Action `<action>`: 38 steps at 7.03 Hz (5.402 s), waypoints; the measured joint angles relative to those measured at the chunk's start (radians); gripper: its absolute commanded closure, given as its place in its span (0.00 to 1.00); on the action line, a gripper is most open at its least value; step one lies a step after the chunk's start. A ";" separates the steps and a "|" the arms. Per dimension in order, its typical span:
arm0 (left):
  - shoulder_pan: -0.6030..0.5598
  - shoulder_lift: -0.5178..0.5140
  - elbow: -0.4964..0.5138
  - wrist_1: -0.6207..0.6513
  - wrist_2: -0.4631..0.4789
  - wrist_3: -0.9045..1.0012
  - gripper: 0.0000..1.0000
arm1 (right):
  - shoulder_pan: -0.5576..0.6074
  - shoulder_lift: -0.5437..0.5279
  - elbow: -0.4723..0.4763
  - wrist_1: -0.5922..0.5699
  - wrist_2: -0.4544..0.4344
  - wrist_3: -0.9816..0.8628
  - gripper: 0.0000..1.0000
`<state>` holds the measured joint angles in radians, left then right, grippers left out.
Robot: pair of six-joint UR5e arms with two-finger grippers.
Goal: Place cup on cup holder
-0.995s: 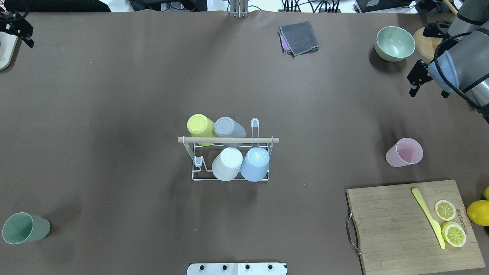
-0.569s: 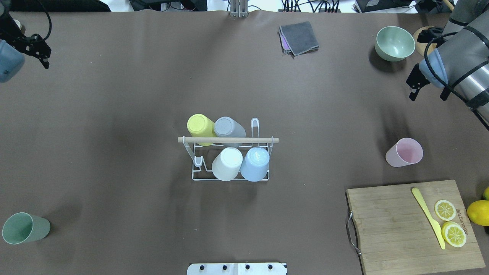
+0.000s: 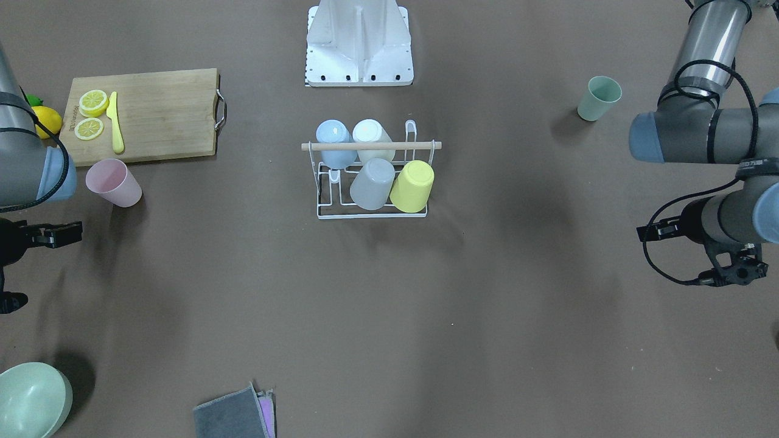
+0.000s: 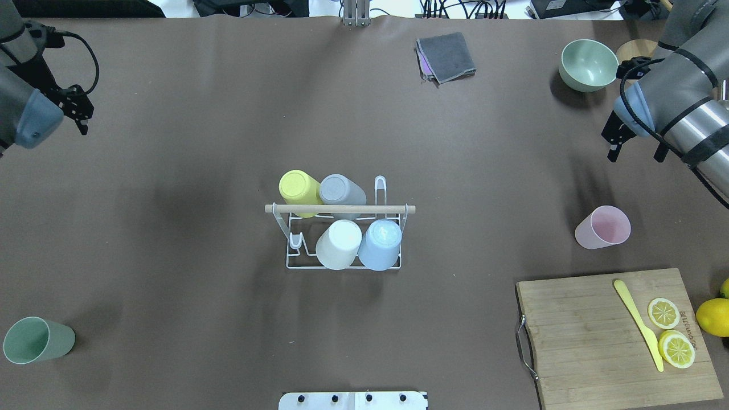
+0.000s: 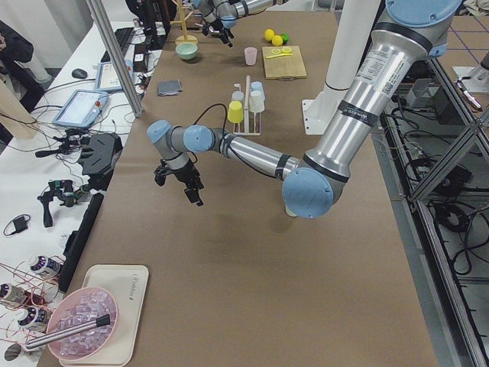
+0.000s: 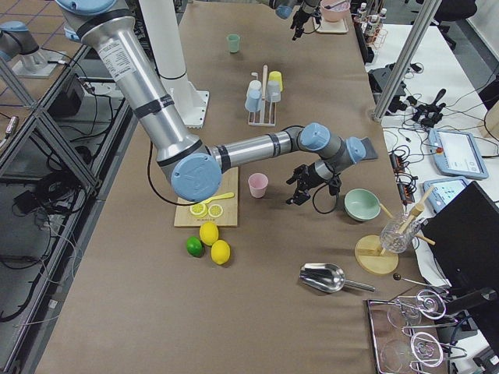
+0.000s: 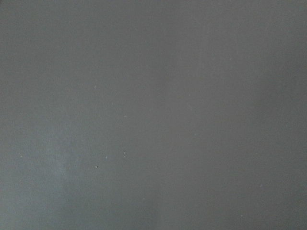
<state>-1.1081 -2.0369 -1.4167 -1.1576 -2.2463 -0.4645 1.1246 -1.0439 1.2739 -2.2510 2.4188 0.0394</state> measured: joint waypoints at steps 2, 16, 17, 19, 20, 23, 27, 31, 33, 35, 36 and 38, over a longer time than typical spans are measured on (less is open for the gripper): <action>0.038 0.048 -0.093 0.130 -0.008 0.001 0.02 | -0.023 0.013 0.000 -0.051 0.007 0.001 0.02; 0.331 0.266 -0.334 0.308 -0.062 0.226 0.02 | -0.138 0.000 -0.017 -0.064 0.065 -0.041 0.05; 0.348 0.271 -0.333 0.305 -0.060 0.225 0.02 | -0.142 -0.001 -0.017 -0.065 0.065 -0.042 0.05; 0.378 0.274 -0.329 0.304 -0.059 0.225 0.02 | -0.151 -0.003 -0.018 -0.068 0.065 -0.042 0.05; 0.388 0.277 -0.328 0.303 -0.059 0.225 0.02 | -0.159 -0.005 -0.018 -0.068 0.065 -0.042 0.05; 0.410 0.287 -0.336 0.301 -0.059 0.226 0.02 | -0.173 -0.026 -0.018 -0.073 0.065 -0.074 0.05; 0.429 0.305 -0.351 0.297 -0.059 0.232 0.02 | -0.190 -0.038 -0.019 -0.094 0.096 -0.084 0.19; 0.453 0.339 -0.337 0.269 -0.058 0.240 0.02 | -0.187 -0.048 -0.018 -0.121 0.106 -0.085 0.59; 0.460 0.352 -0.337 0.264 -0.058 0.240 0.02 | -0.183 -0.048 -0.017 -0.123 0.108 -0.083 0.62; 0.469 0.360 -0.339 0.264 -0.058 0.239 0.03 | -0.167 -0.043 -0.014 -0.118 0.107 -0.083 0.72; 0.473 0.361 -0.339 0.265 -0.059 0.238 0.03 | -0.153 -0.041 -0.009 -0.116 0.106 -0.085 0.76; 0.485 0.361 -0.341 0.267 -0.065 0.235 0.07 | -0.104 -0.043 0.006 -0.098 0.103 -0.098 0.76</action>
<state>-0.6236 -1.6760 -1.7574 -0.8905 -2.3116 -0.2296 1.0205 -1.0869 1.2801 -2.3494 2.5216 -0.0584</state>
